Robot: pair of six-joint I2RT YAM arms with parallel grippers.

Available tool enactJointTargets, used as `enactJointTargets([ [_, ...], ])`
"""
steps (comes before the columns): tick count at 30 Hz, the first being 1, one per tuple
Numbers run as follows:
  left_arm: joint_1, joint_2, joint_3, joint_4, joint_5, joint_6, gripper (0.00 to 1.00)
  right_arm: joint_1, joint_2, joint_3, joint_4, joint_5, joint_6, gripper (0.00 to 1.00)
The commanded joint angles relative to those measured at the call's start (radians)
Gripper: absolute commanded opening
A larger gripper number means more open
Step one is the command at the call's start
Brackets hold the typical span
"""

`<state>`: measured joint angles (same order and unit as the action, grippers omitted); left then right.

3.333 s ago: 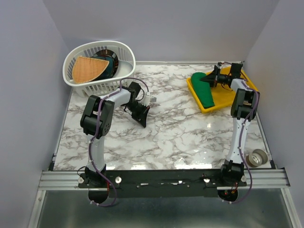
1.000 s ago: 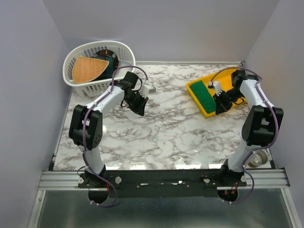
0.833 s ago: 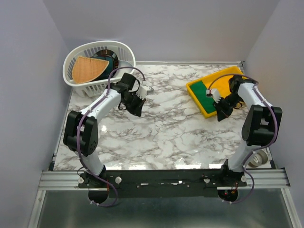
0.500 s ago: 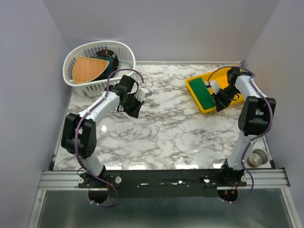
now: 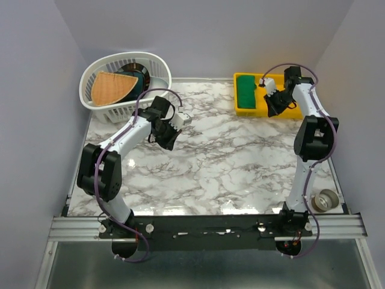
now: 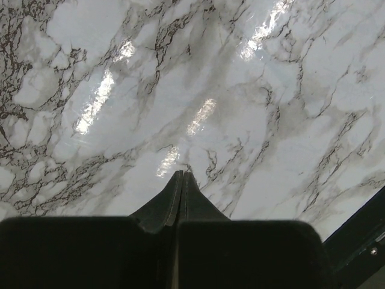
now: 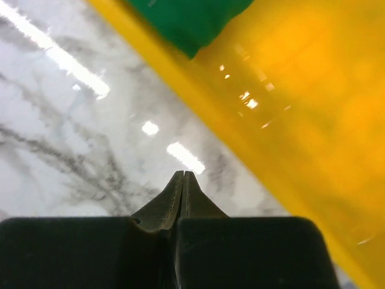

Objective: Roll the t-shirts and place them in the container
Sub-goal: Move the bin to the center of the board, then reset both arms

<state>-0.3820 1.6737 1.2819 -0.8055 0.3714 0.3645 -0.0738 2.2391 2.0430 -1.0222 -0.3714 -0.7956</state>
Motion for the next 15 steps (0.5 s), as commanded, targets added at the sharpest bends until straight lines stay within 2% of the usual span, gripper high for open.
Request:
enactJointTargets([
  [1, -0.005, -0.054, -0.042, -0.014, -0.019, 0.025, 0.21, 0.0, -0.264, -0.298, -0.018, -0.11, 0.042, 0.43],
  [2, -0.005, -0.063, -0.047, -0.014, -0.017, 0.021, 0.45, 0.0, -0.319, -0.344, 0.011, -0.136, 0.056, 0.64],
  [3, -0.005, -0.068, -0.046, -0.012, -0.014, 0.019, 0.69, 0.0, -0.366, -0.386, 0.023, -0.18, 0.067, 1.0],
  [4, -0.006, -0.068, -0.043, -0.011, -0.008, 0.014, 0.98, 0.002, -0.407, -0.427, 0.037, -0.198, 0.102, 1.0],
  [8, -0.005, -0.071, -0.02, 0.011, -0.011, -0.001, 0.99, 0.015, -0.626, -0.598, 0.158, -0.199, 0.252, 1.0],
  [15, -0.006, -0.089, -0.018, 0.098, -0.15, -0.053, 0.99, 0.103, -0.82, -0.766, 0.373, -0.014, 0.481, 1.0],
])
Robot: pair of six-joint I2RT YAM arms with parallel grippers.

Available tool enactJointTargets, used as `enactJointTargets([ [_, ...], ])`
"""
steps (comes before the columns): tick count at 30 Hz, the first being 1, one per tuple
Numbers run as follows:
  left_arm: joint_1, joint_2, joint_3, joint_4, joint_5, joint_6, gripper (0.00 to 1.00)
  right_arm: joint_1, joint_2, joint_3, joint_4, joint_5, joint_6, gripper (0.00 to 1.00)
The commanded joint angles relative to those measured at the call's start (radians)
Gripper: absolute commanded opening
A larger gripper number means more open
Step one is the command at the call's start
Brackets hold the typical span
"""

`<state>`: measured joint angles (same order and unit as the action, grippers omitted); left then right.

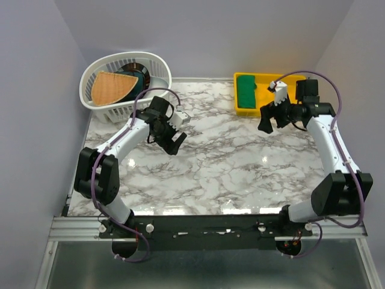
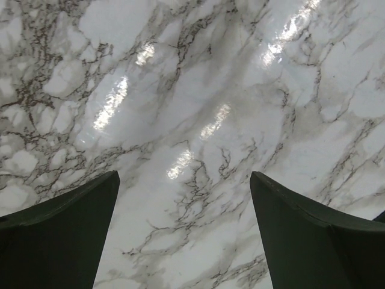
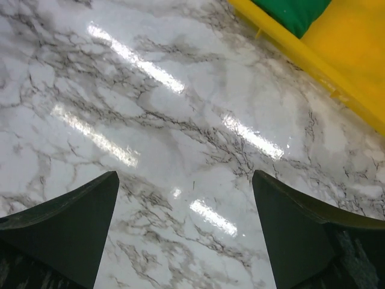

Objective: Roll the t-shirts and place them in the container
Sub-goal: Reset both arms

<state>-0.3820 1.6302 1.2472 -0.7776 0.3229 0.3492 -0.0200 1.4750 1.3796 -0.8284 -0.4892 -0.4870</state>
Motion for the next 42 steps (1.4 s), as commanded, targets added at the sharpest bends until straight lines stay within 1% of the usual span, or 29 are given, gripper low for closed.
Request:
enactJointTargets([
  [1, -0.005, -0.049, 0.017, 0.093, -0.114, -0.045, 0.99, 0.054, -0.088, -0.122, 0.199, 0.11, 0.195, 1.0],
  [5, -0.006, -0.056, 0.024, 0.12, -0.15, -0.098, 0.99, 0.068, -0.133, -0.188, 0.256, 0.107, 0.223, 1.0],
  [7, -0.006, -0.059, 0.023, 0.133, -0.151, -0.11, 0.99, 0.068, -0.15, -0.221, 0.258, 0.072, 0.182, 1.0],
  [10, -0.005, -0.07, 0.014, 0.149, -0.151, -0.128, 0.99, 0.068, -0.182, -0.24, 0.253, 0.023, 0.162, 1.0],
  [13, -0.006, -0.087, 0.008, 0.162, -0.162, -0.138, 0.99, 0.068, -0.2, -0.247, 0.25, -0.009, 0.191, 1.0],
  [15, -0.006, -0.107, 0.011, 0.169, -0.166, -0.142, 0.99, 0.077, -0.217, -0.263, 0.252, -0.018, 0.185, 1.0],
  [16, -0.006, -0.109, 0.015, 0.175, -0.174, -0.162, 0.99, 0.086, -0.222, -0.272, 0.249, -0.014, 0.145, 1.0],
  [18, -0.009, -0.102, 0.029, 0.179, -0.208, -0.187, 0.99, 0.109, -0.231, -0.322, 0.271, 0.003, 0.151, 1.0],
  [19, -0.015, -0.096, 0.037, 0.163, -0.219, -0.181, 0.99, 0.109, -0.229, -0.338, 0.275, -0.043, 0.128, 1.0],
  [20, -0.046, -0.09, 0.043, 0.158, -0.284, -0.196, 0.99, 0.112, -0.225, -0.349, 0.261, -0.066, 0.105, 1.0],
  [21, -0.054, -0.09, 0.046, 0.152, -0.291, -0.196, 0.99, 0.124, -0.222, -0.355, 0.261, -0.074, 0.085, 1.0],
  [22, -0.058, -0.087, 0.05, 0.138, -0.291, -0.19, 0.99, 0.133, -0.211, -0.373, 0.265, -0.039, 0.046, 1.0],
  [23, -0.07, -0.078, 0.057, 0.098, -0.298, -0.184, 0.99, 0.143, -0.206, -0.379, 0.291, -0.007, 0.054, 1.0],
  [24, -0.074, -0.07, 0.058, 0.086, -0.355, -0.179, 0.99, 0.147, -0.2, -0.387, 0.314, 0.027, 0.086, 1.0],
  [25, -0.075, -0.066, 0.057, 0.083, -0.376, -0.176, 0.99, 0.147, -0.193, -0.393, 0.333, 0.072, 0.131, 1.0],
  [27, -0.075, -0.053, 0.04, 0.074, -0.389, -0.145, 0.99, 0.147, -0.183, -0.396, 0.374, 0.069, 0.134, 1.0],
  [30, -0.075, -0.052, -0.023, 0.109, -0.415, -0.17, 0.99, 0.146, -0.17, -0.413, 0.448, 0.047, 0.131, 1.0],
  [32, -0.075, -0.037, -0.054, 0.138, -0.421, -0.185, 0.99, 0.146, -0.156, -0.445, 0.53, 0.063, 0.142, 1.0],
  [34, -0.075, -0.018, -0.074, 0.146, -0.423, -0.213, 0.99, 0.146, -0.142, -0.452, 0.563, 0.064, 0.155, 1.0],
  [38, -0.075, 0.032, -0.051, 0.161, -0.413, -0.21, 0.99, 0.146, -0.096, -0.429, 0.575, 0.037, 0.182, 1.0],
  [41, -0.074, 0.075, 0.006, 0.158, -0.459, -0.187, 0.99, 0.147, -0.062, -0.426, 0.612, 0.038, 0.205, 1.0],
  [42, -0.075, 0.083, 0.046, 0.152, -0.467, -0.187, 0.99, 0.147, -0.055, -0.419, 0.617, 0.035, 0.211, 1.0],
])
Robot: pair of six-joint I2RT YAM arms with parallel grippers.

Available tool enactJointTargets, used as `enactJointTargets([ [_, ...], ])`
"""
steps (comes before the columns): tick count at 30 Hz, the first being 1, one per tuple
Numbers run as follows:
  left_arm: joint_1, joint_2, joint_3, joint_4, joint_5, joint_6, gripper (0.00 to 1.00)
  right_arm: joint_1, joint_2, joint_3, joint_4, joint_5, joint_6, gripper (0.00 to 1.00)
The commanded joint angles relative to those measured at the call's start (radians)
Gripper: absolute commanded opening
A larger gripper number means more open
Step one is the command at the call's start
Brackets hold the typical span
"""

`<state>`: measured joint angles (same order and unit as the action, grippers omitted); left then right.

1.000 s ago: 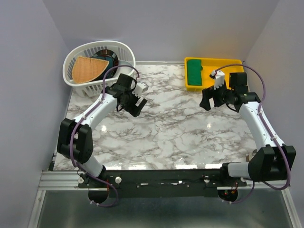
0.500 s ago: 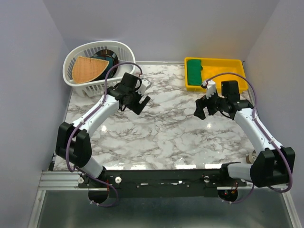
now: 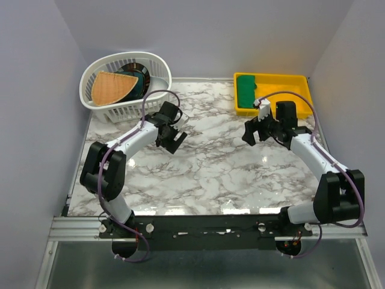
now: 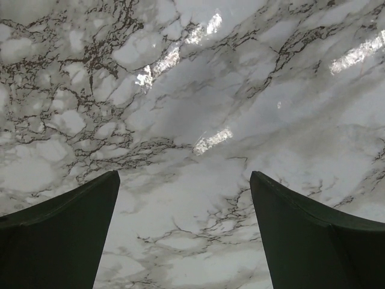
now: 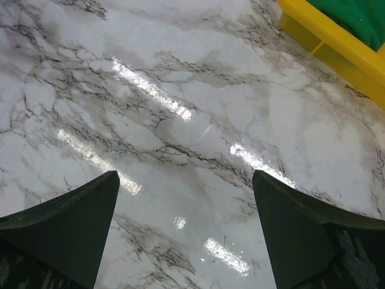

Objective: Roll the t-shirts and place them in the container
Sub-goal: Reset both arms

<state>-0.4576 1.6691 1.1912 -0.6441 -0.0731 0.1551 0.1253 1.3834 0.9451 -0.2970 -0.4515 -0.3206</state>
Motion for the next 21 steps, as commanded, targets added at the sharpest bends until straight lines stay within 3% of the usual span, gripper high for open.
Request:
enactJointTargets([
  [1, 0.002, 0.049, 0.12, 0.012, -0.07, 0.008, 0.99, 0.002, 0.045, 0.027, 0.094, 0.002, 0.069, 1.0],
  [9, 0.004, 0.017, 0.169, 0.083, 0.012, -0.008, 0.99, 0.002, 0.048, 0.077, 0.058, -0.016, 0.072, 1.0],
  [21, 0.014, 0.066, 0.206, 0.116, -0.011, -0.022, 0.99, 0.002, 0.069, 0.127, 0.044, -0.032, 0.121, 1.0],
])
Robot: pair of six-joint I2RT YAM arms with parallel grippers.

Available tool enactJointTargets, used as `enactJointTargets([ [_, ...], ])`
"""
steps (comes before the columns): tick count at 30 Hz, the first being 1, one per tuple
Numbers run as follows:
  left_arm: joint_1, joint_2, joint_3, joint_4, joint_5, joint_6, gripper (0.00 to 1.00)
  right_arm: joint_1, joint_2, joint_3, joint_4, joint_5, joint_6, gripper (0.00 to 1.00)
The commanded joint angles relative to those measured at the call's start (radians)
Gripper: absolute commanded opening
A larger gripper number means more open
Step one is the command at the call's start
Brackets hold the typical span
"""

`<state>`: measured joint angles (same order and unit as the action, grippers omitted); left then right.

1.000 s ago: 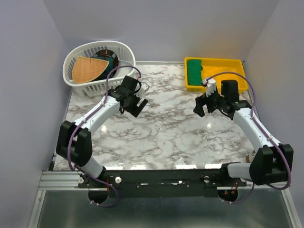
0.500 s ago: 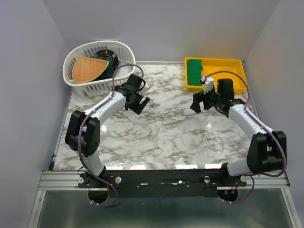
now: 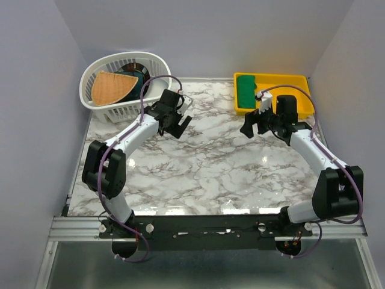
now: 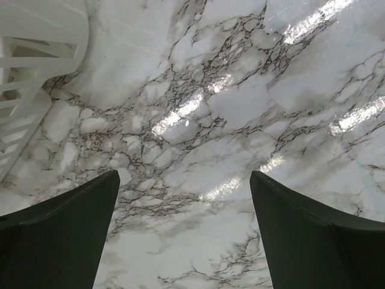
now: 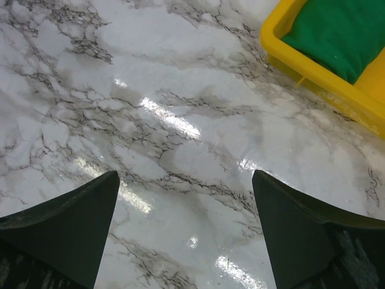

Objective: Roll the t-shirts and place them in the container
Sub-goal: Reset both arms

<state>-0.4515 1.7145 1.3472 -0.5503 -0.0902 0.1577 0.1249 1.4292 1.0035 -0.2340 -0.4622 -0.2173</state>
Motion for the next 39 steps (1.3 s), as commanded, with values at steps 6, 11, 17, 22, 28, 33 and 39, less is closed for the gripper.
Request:
enactJointTargets([
  [6, 0.008, 0.031, 0.053, 0.036, 0.018, -0.046, 0.99, 0.001, 0.045, 0.141, -0.088, -0.053, -0.039, 1.0],
  [11, 0.008, 0.043, 0.056, 0.05, 0.018, -0.052, 0.99, 0.001, 0.069, 0.145, -0.08, 0.099, 0.058, 1.0],
  [17, 0.008, 0.057, 0.076, 0.069, 0.012, -0.06, 0.99, 0.001, 0.045, 0.144, -0.061, 0.077, 0.055, 1.0],
  [22, 0.008, 0.06, 0.053, 0.076, 0.021, -0.061, 0.99, 0.002, 0.046, 0.138, -0.07, 0.06, 0.056, 1.0],
  [28, 0.001, 0.138, 0.151, -0.06, 0.162, -0.053, 0.99, 0.002, 0.062, 0.256, -0.103, 0.074, 0.048, 1.0],
  [33, 0.01, 0.059, 0.466, 0.112, 0.038, -0.076, 0.99, 0.002, 0.082, 0.568, -0.096, 0.158, 0.032, 1.0],
  [39, 0.008, -0.072, 0.151, 0.578, 0.058, -0.041, 0.99, 0.001, 0.106, 0.486, -0.102, 0.111, 0.022, 1.0],
])
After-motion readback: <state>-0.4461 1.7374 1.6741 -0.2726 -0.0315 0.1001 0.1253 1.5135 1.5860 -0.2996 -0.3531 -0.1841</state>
